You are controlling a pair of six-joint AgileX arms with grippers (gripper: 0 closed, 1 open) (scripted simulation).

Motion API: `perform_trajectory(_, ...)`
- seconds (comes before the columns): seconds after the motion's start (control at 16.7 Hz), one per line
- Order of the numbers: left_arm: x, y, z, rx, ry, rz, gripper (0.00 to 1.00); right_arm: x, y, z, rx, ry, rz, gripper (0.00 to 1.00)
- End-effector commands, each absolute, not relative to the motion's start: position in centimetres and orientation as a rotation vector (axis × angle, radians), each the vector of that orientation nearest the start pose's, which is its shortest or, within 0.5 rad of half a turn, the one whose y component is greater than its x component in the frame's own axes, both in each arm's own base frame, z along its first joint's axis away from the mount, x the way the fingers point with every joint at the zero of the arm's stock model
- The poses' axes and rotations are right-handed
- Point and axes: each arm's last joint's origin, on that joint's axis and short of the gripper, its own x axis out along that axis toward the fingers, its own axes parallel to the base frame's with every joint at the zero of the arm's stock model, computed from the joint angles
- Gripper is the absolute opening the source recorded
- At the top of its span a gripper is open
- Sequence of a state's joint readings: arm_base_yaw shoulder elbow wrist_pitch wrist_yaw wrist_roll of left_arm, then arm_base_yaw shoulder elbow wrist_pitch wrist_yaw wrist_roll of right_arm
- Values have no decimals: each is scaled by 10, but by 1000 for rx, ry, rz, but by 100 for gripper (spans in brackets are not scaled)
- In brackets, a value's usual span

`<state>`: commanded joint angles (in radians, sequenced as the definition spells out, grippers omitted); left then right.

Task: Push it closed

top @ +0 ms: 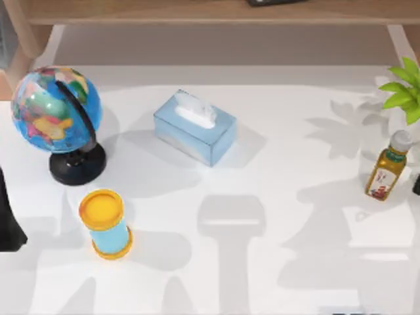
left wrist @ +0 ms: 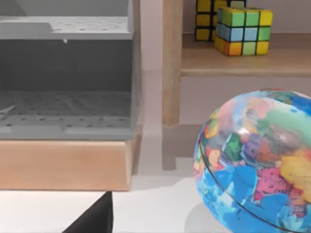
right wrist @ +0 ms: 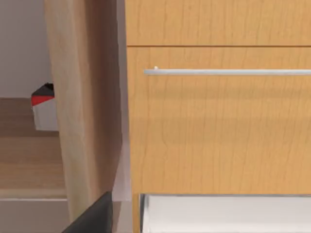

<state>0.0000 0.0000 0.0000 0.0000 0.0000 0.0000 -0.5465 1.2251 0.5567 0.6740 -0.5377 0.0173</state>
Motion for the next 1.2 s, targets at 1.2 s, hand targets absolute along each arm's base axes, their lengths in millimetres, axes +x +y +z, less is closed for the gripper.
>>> perform_trajectory(1.2, 106, -1, 160, 0, 0, 0, 100, 225, -174, 126, -1182, 28, -28, 100)
